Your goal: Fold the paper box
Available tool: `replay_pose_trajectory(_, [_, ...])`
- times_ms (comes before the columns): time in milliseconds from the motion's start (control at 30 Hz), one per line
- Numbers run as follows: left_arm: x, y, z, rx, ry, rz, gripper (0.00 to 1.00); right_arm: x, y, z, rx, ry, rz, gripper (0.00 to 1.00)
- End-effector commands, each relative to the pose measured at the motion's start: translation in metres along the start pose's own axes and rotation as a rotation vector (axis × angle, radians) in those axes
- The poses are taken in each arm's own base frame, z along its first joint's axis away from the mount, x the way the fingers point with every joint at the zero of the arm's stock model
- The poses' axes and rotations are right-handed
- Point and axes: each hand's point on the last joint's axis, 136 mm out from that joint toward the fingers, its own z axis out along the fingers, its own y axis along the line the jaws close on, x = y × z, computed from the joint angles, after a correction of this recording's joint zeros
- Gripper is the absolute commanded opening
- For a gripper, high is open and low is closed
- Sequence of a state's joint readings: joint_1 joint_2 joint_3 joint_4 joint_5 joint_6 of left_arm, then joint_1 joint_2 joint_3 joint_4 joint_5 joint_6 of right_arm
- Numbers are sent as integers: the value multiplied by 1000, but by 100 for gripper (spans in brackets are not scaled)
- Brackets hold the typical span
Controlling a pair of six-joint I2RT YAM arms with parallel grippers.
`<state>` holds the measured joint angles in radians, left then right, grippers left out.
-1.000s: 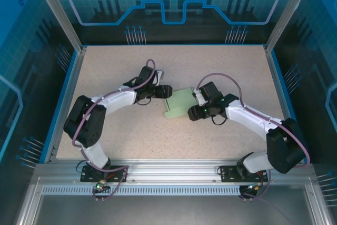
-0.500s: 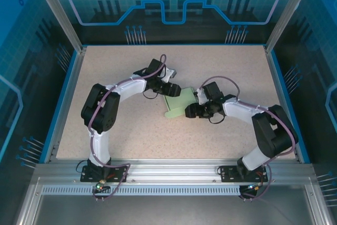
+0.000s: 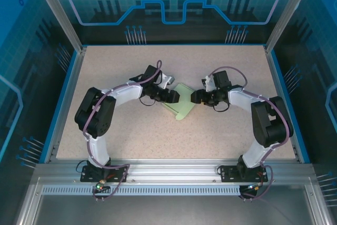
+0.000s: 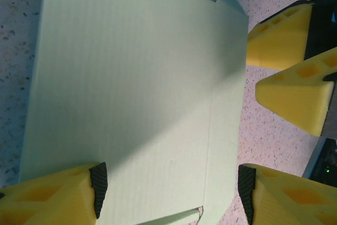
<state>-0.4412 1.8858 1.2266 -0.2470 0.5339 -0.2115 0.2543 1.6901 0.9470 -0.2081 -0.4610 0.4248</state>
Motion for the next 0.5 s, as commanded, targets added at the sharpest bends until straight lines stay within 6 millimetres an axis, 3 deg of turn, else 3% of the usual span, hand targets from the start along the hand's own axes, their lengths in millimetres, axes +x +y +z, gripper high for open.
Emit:
replay_pose_trajectory(0, [-24,-9,-24,-37,-116,42,71,7,2,-2,-13,12,-15,64])
replay_pose_trajectory(200, [-45,26,-34,-192,-187,30,72,28,9,4,-25,15,-2,63])
replay_pose_trajectory(333, [-41,44,-19,-222,-103,29,71,33,17,13,-45,10,7,61])
replay_pose_trajectory(467, [-37,42,-5,-170,-42,35,69,35,19,20,-74,2,30,55])
